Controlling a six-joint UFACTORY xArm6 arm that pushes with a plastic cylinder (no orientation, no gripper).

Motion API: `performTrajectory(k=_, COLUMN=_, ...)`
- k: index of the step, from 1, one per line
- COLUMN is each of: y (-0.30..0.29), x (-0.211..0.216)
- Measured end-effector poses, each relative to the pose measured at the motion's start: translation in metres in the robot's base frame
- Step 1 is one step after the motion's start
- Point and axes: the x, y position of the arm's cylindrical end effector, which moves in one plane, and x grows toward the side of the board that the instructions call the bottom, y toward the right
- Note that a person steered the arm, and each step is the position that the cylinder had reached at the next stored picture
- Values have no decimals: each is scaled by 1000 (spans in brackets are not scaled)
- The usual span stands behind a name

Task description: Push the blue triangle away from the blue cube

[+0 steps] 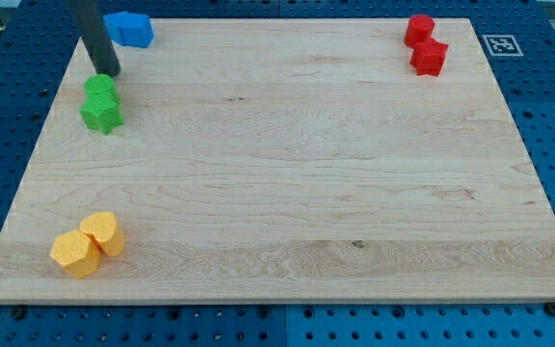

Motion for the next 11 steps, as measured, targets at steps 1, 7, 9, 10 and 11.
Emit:
performTrajectory(k=1, y=-9, x=-13)
performTrajectory(k=7, y=-21, x=-104)
performTrajectory(k=9, y=-9, x=-90)
performTrajectory(k=10, y=-8, x=-83)
performTrajectory(k=11, y=-3, x=-72)
